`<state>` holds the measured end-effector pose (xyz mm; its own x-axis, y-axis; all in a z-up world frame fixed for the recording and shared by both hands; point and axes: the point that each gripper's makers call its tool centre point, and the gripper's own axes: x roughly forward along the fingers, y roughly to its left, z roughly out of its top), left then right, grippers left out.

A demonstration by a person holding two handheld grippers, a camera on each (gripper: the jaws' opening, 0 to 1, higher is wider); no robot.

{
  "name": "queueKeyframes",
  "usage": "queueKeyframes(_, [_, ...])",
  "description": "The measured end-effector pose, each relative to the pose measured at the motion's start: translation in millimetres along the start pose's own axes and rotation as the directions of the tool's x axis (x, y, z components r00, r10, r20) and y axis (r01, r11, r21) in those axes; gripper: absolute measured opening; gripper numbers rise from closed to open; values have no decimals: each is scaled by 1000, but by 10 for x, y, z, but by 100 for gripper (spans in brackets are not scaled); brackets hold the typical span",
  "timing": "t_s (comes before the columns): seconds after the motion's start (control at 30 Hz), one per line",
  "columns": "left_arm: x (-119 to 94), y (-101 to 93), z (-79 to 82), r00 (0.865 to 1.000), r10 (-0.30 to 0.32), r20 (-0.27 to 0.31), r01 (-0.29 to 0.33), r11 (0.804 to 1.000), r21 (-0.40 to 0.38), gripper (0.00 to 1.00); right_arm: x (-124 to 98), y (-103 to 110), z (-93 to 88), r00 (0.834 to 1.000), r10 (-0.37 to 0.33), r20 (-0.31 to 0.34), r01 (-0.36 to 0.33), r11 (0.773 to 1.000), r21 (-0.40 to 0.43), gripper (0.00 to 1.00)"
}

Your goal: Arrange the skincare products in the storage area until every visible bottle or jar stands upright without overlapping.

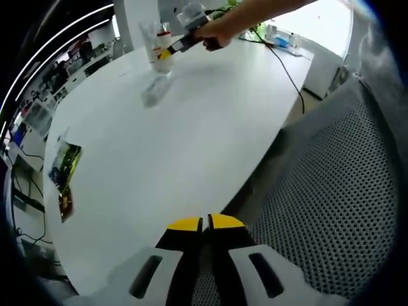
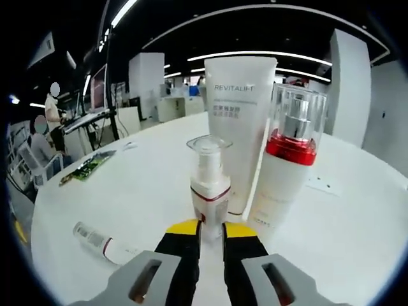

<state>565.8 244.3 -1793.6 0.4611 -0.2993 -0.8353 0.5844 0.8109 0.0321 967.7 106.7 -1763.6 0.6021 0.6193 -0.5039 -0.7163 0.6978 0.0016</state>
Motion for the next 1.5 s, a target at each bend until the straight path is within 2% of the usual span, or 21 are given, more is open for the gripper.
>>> queueKeyframes(0.17, [-5, 3, 12, 1000, 2, 5, -2, 1000, -2, 0, -36, 66, -22, 1000, 12, 1, -12, 999, 53, 10])
queueKeyframes(0.27, [-5, 5, 15, 1000, 3, 7, -3, 1000, -3, 0, -77, 261, -94, 997, 74, -10, -73, 995, 73, 14])
queueKeyframes(0.3, [-6, 5, 17, 1000, 3, 8, -3, 1000, -2, 0, -100, 358, -88, 994, 113, 1, -113, 990, 80, 15])
queueKeyframes(0.37, [-5, 3, 18, 1000, 3, 9, -3, 1000, -1, 0, -151, 563, -63, 980, 198, 11, -198, 976, 90, 18])
queueKeyframes(0.43, [-8, 2, 18, 1000, 3, 8, -3, 1000, 2, 0, -187, 689, -37, 968, 250, 2, -250, 967, 41, 22])
queueKeyframes(0.5, [-10, 1, 25, 1000, 4, 11, -4, 1000, 3, 0, -225, 865, -30, 946, 322, -38, -323, 946, -28, 25])
queueKeyframes(0.67, [-14, 5, 26, 1000, 7, 12, -7, 1000, 6, 0, -255, 1073, -66, 908, 400, -124, -414, 903, -118, 28])
queueKeyframes(0.73, [-18, 13, 31, 1000, 12, 15, -12, 1000, 7, 0, -252, 1175, -81, 884, 436, -168, -461, 874, -154, 29])
queueKeyframes(0.83, [-19, 24, 25, 1000, 18, 12, -18, 1000, 10, 0, -236, 1276, -103, 858, 457, -234, -506, 828, -242, 33])
queueKeyframes(0.87, [-22, 33, 26, 1000, 23, 13, -23, 1000, 9, 0, -235, 1343, -118, 840, 475, -263, -536, 801, -267, 35])
queueKeyframes(0.93, [-29, 48, 32, 999, 30, 16, -30, 1000, 7, 1, -221, 1407, -165, 815, 480, -324, -571, 759, -313, 37])
queueKeyframes(1.0, [-31, 56, 31, 999, 33, 15, -34, 999, 6, 1, -197, 1422, -191, 801, 485, -352, -589, 744, -316, 38])
queueKeyframes(1.03, [-31, 60, 31, 999, 35, 16, -36, 999, 6, 1, -180, 1435, -252, 775, 482, -408, -619, 710, -336, 38])
queueKeyframes(1.1, [-33, 66, 36, 999, 40, 18, -40, 999, 8, 1, -161, 1414, -319, 756, 453, -472, -637, 674, -374, 38])
queueKeyframes(1.13, [-33, 68, 36, 999, 41, 18, -41, 999, 6, 1, -170, 1431, -356, 734, 447, -512, -663, 637, -394, 39])
queueKeyframes(1.17, [-33, 70, 33, 999, 41, 17, -41, 999, 6, 1, -173, 1438, -371, 725, 446, -526, -672, 625, -397, 39])
queueKeyframes(1.2, [-33, 76, 29, 999, 44, 16, -44, 999, 6, 1, -183, 1462, -411, 701, 437, -563, -694, 602, -396, 39])
queueKeyframes(1.23, [-36, 79, 29, 999, 45, 15, -45, 999, 5, 1, -182, 1491, -410, 693, 444, -568, -705, 584, -404, 39])
queueKeyframes(1.3, [-35, 88, 31, 999, 49, 17, -49, 999, 5, 1, -160, 1510, -422, 684, 434, -586, -714, 561, -418, 38])
queueKeyframes(1.37, [-35, 93, 27, 999, 51, 15, -51, 999, 4, 1, -164, 1508, -469, 662, 414, -625, -735, 525, -430, 36])
queueKeyframes(1.5, [-39, 104, 27, 998, 56, 15, -56, 998, 4, 1, -171, 1554, -532, 631, 392, -670, -763, 469, -444, 30])
